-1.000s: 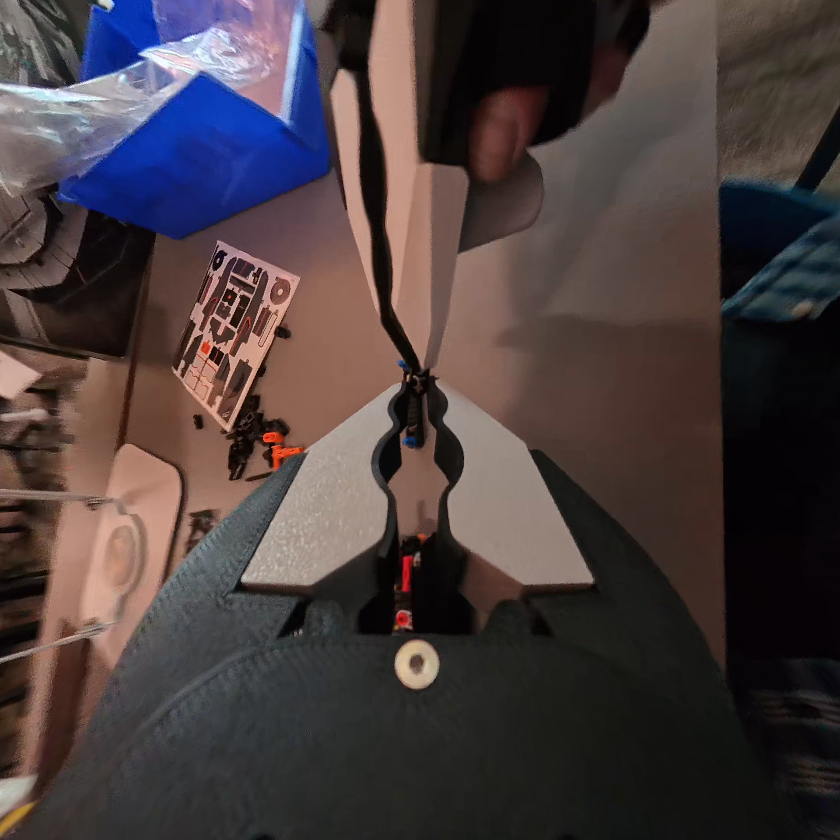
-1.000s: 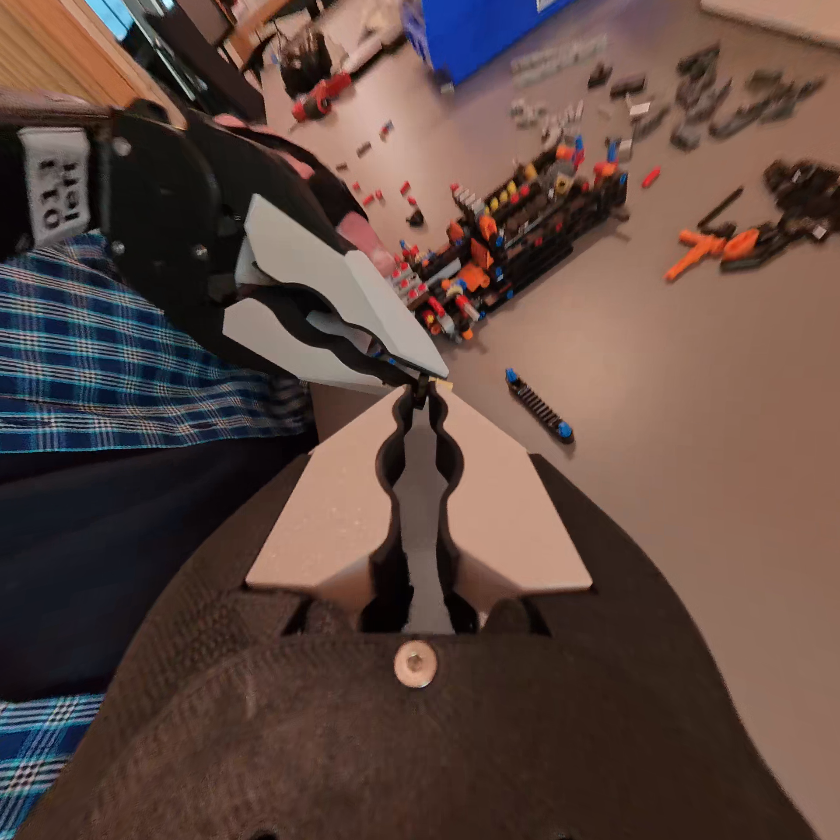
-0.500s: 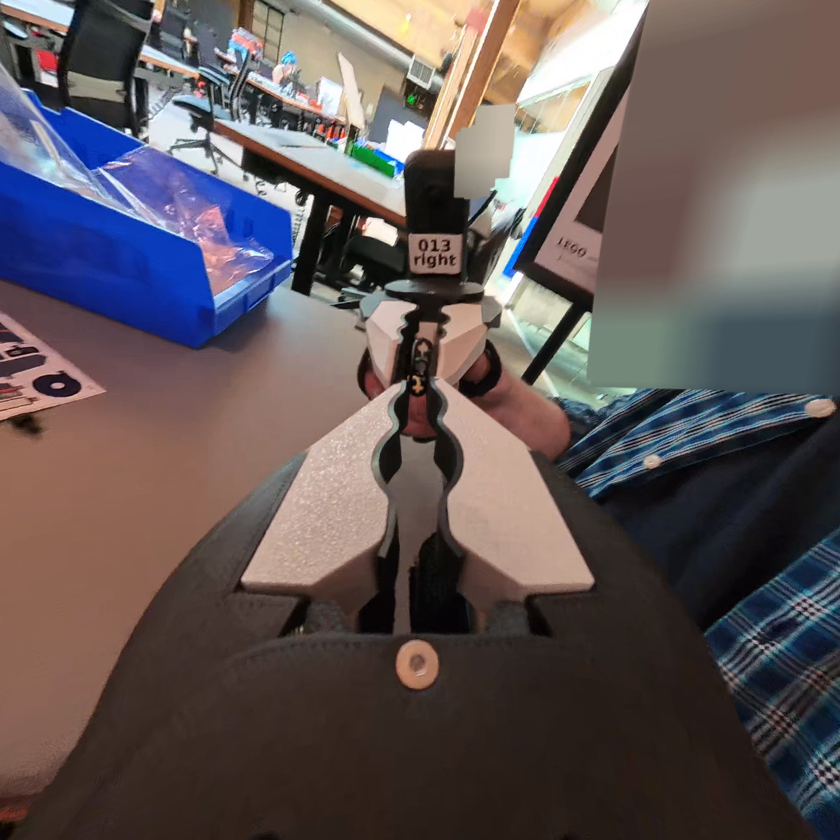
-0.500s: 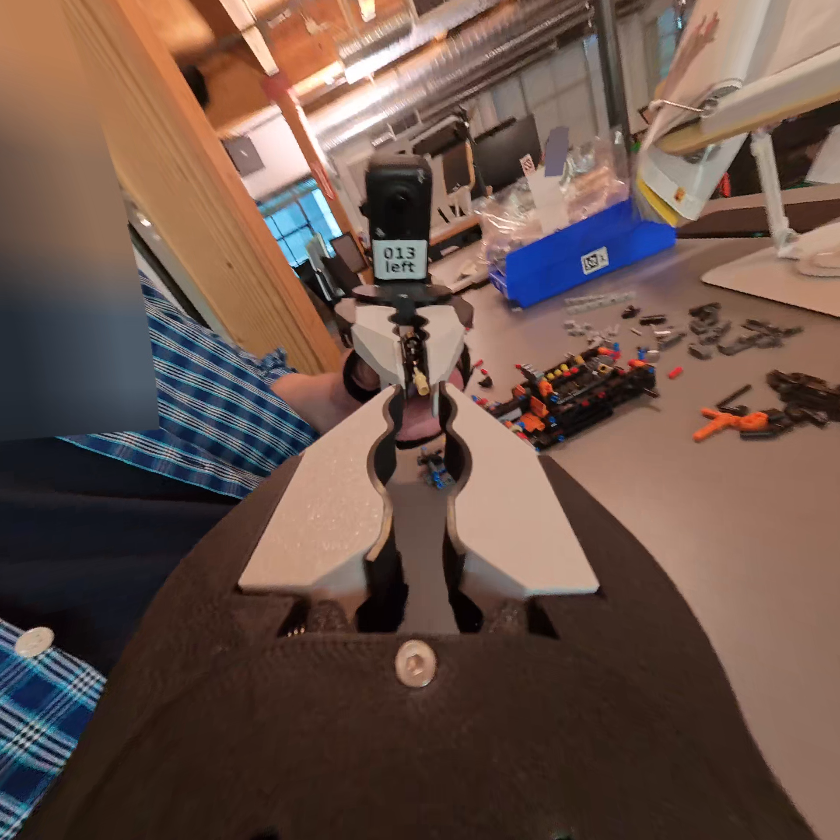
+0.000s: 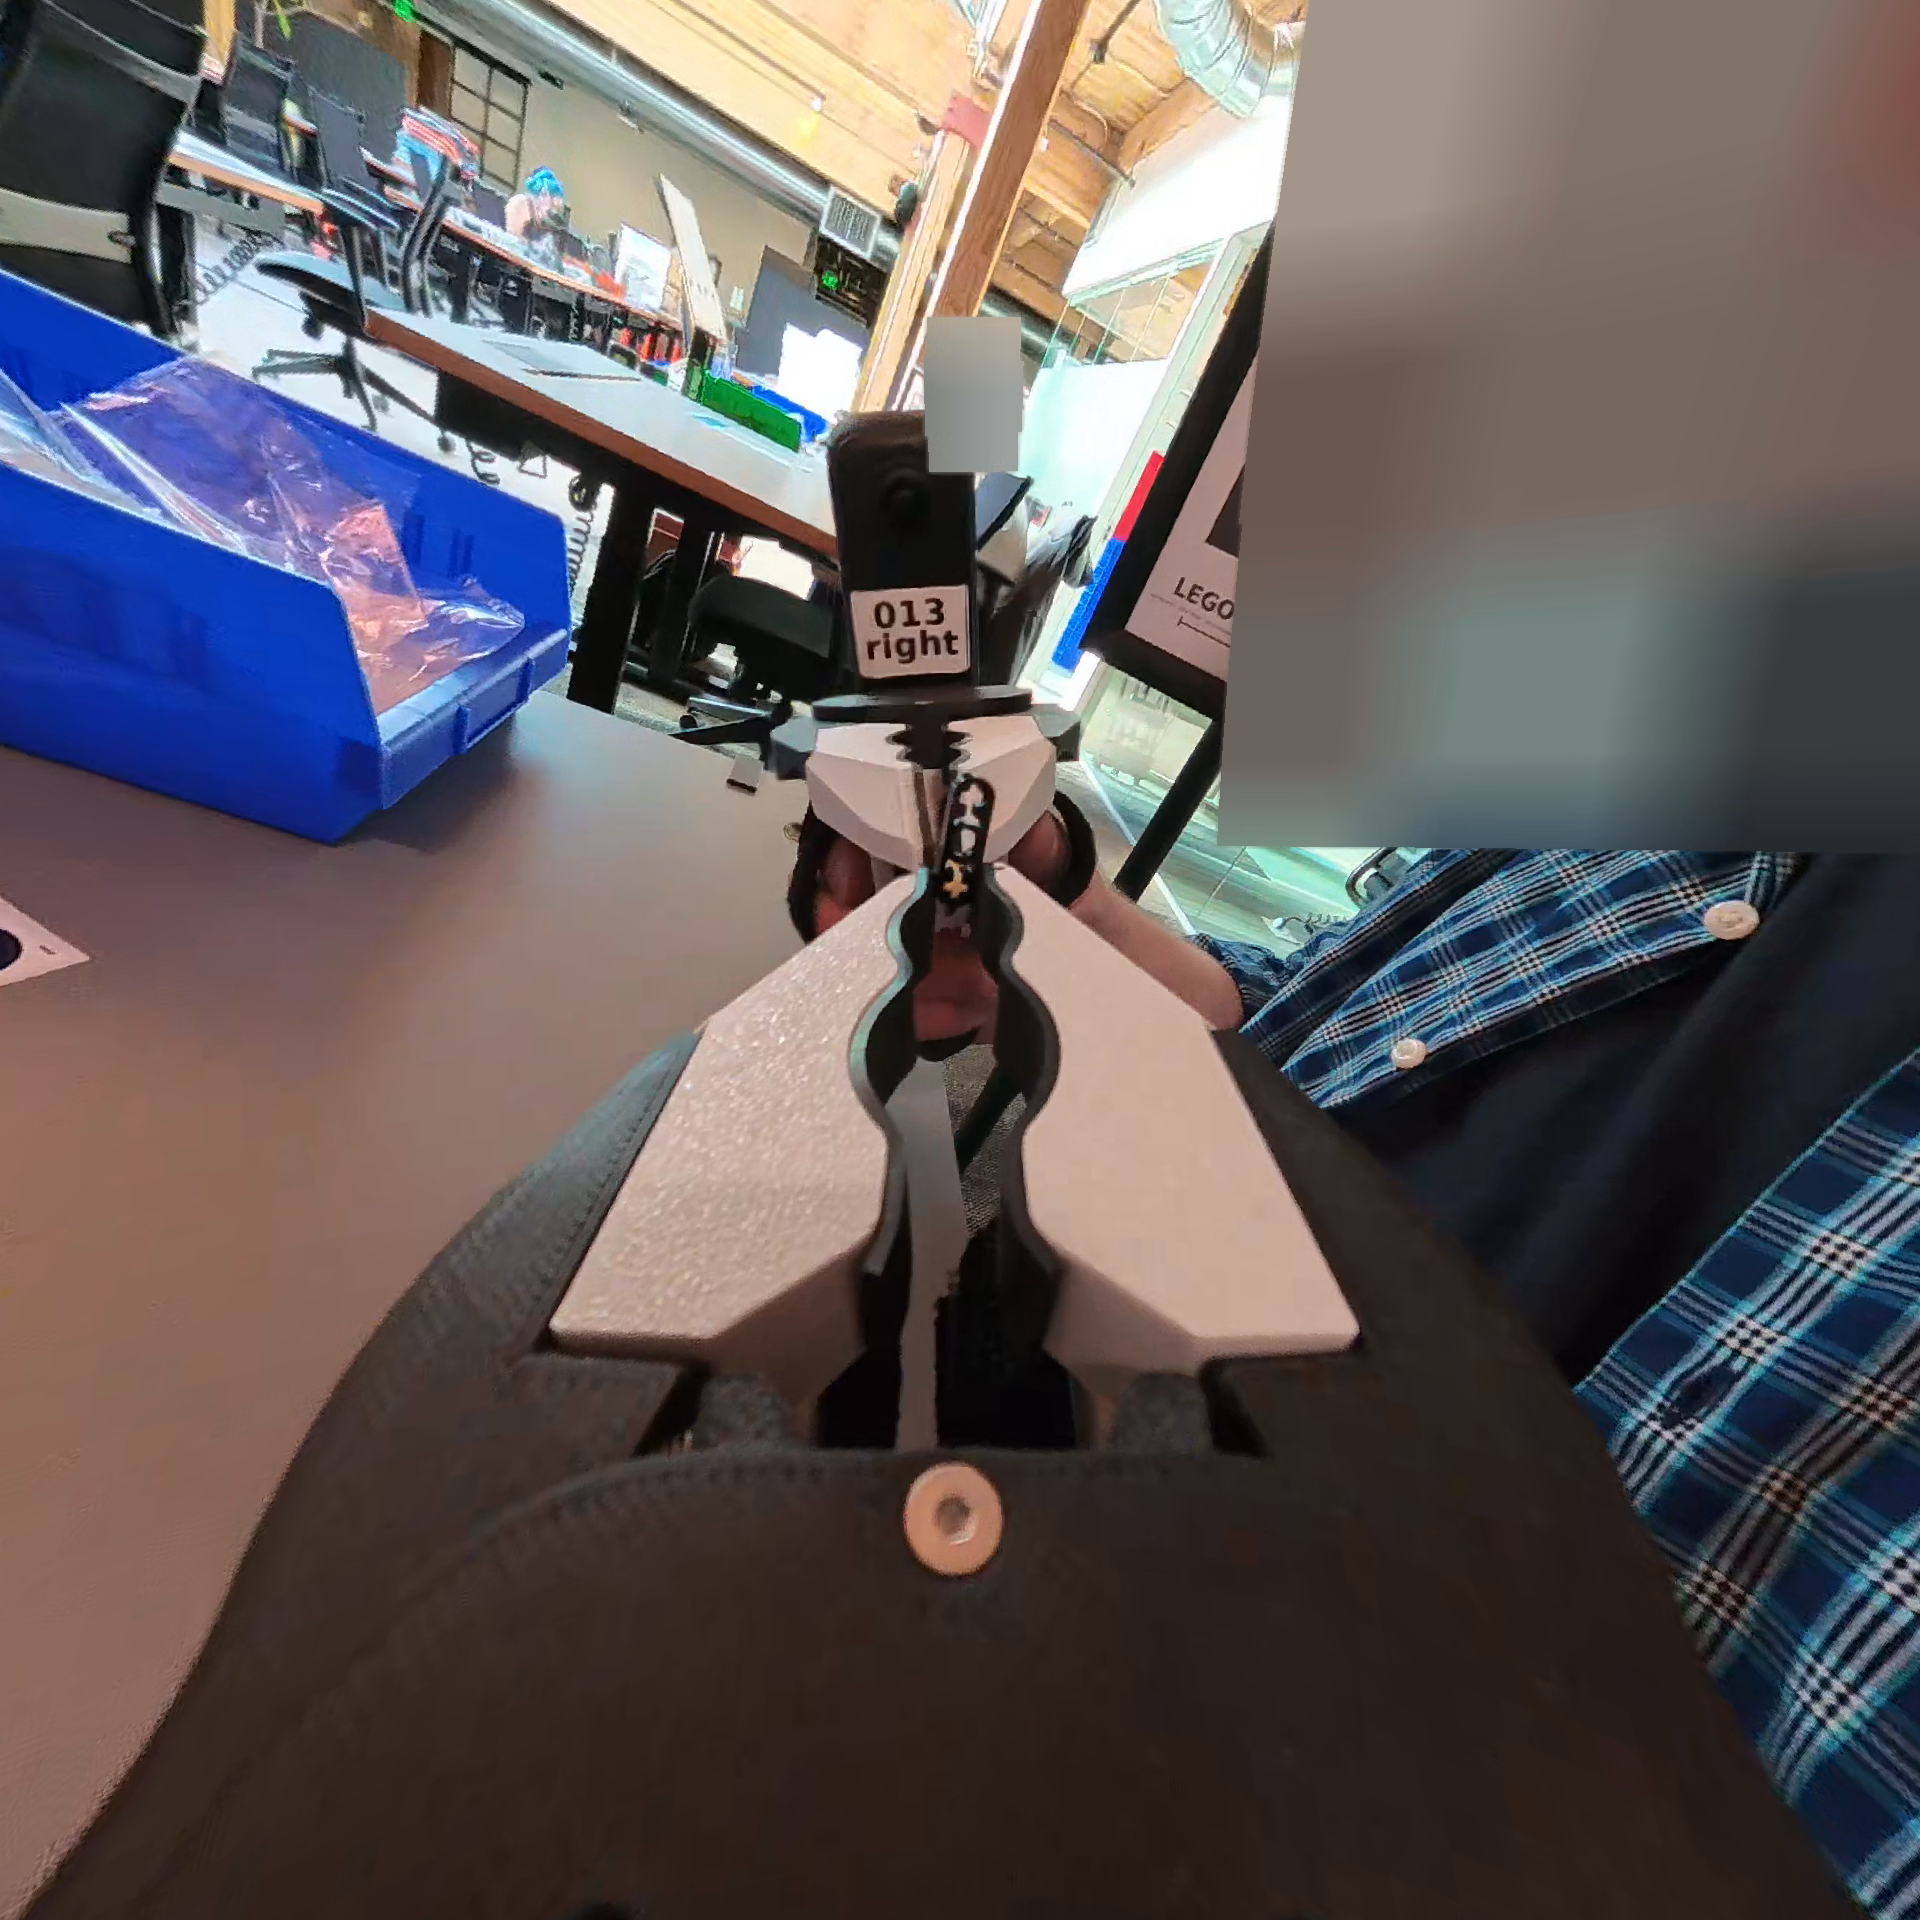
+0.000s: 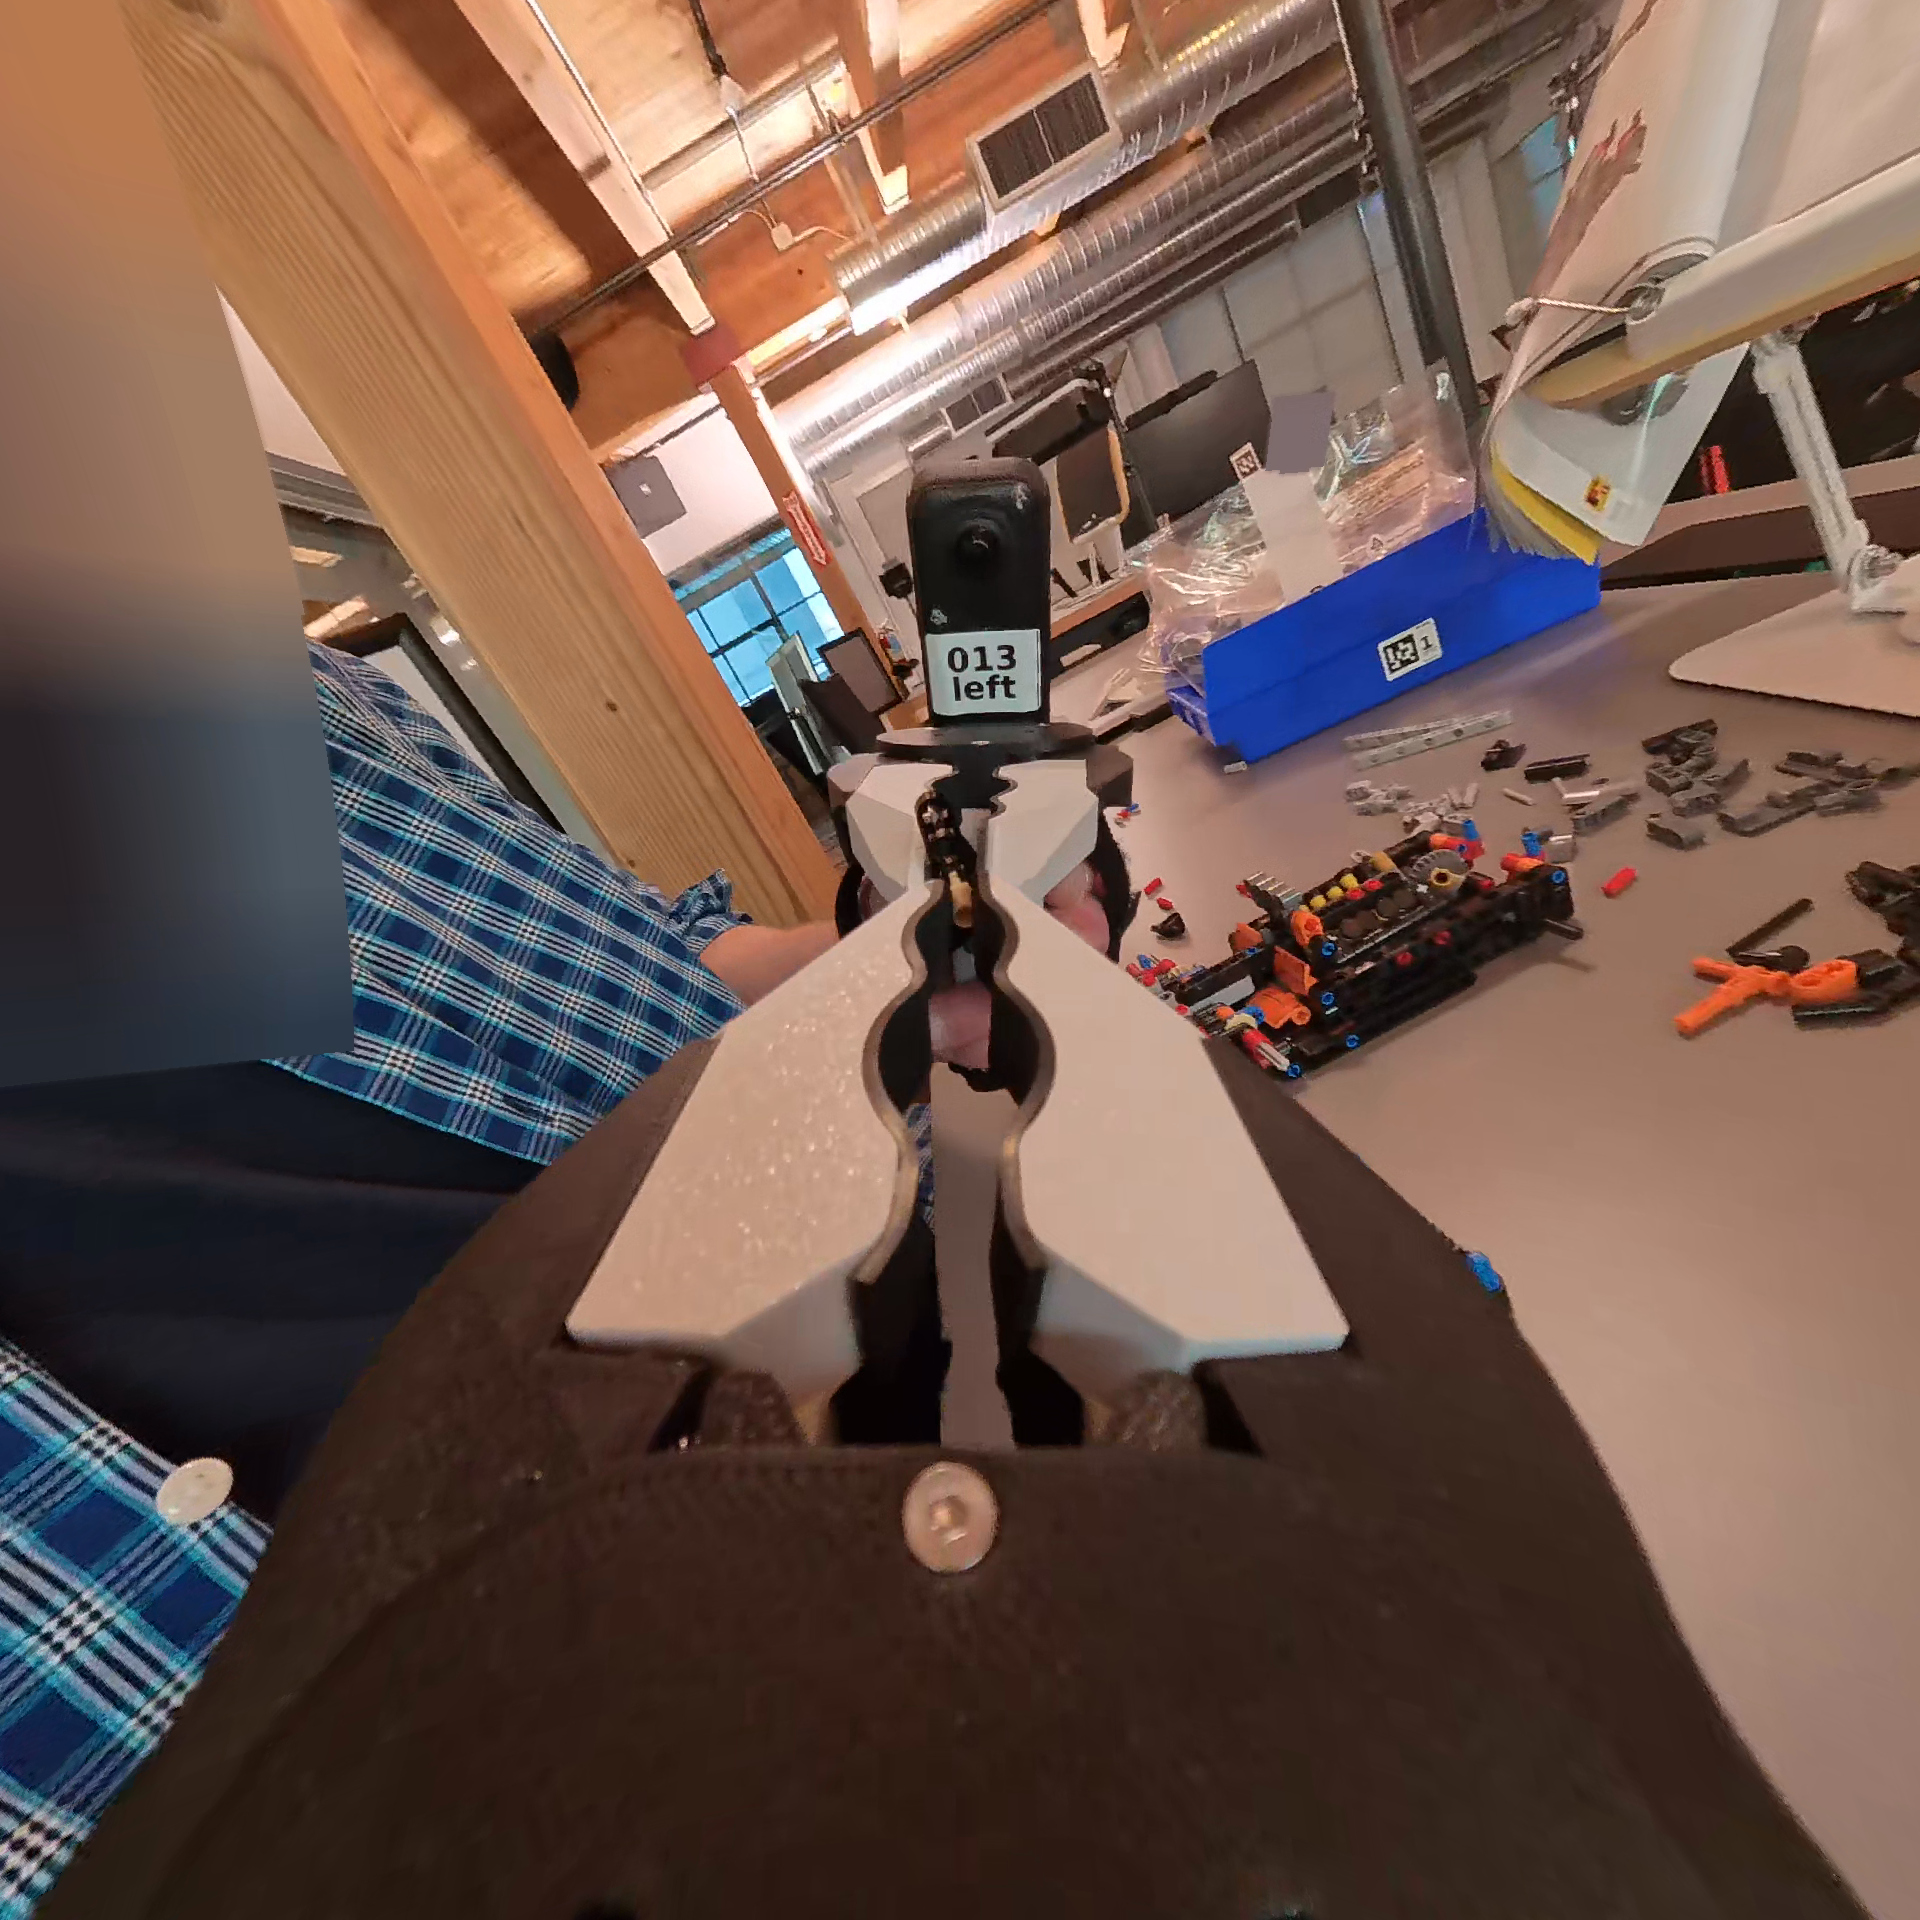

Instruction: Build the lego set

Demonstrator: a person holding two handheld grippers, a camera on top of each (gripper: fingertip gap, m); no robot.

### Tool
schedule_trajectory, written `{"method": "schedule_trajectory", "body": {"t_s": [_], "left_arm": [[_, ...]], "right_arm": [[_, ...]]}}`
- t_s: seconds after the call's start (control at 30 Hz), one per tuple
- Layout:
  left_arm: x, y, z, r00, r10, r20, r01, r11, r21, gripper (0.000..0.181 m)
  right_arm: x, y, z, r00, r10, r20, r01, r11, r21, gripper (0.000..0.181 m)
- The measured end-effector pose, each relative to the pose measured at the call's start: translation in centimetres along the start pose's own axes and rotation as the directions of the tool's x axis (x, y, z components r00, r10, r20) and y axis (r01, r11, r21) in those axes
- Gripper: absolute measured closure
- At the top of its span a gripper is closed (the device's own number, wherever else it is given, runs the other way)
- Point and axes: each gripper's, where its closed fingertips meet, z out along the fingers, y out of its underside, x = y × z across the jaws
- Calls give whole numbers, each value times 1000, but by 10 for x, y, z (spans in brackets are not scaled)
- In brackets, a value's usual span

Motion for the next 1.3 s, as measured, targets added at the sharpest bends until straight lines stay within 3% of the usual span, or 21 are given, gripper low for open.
{"method": "schedule_trajectory", "body": {"t_s": [0.2,0.37,0.5,0.67,0.83,0.93,1.1,1.3], "left_arm": [[-3,1,0,1000,13,25,-13,1000,-12,173],[-11,-3,-7,995,53,86,-52,998,-23,163],[-14,-3,-13,964,211,160,-194,974,-118,162],[-27,8,-12,779,564,272,-444,804,-396,163],[-29,14,-8,679,688,257,-513,695,-504,173],[-28,14,-8,693,672,260,-508,712,-484,174],[-17,3,-8,818,522,243,-433,836,-337,174],[-5,-8,-9,907,387,168,-356,916,-187,174]], "right_arm": [[3,1,0,992,-83,-93,78,995,-57,181],[15,4,-2,932,-257,-254,204,955,-217,181],[23,9,-7,870,-359,-337,234,904,-357,181],[29,13,-8,839,-396,-374,212,870,-446,181],[30,16,-7,833,-401,-381,196,858,-476,181],[27,15,-6,821,-436,-368,235,846,-479,181],[15,4,-5,802,-514,-305,366,826,-429,177],[11,0,-6,830,-485,-275,375,851,-367,170]]}}
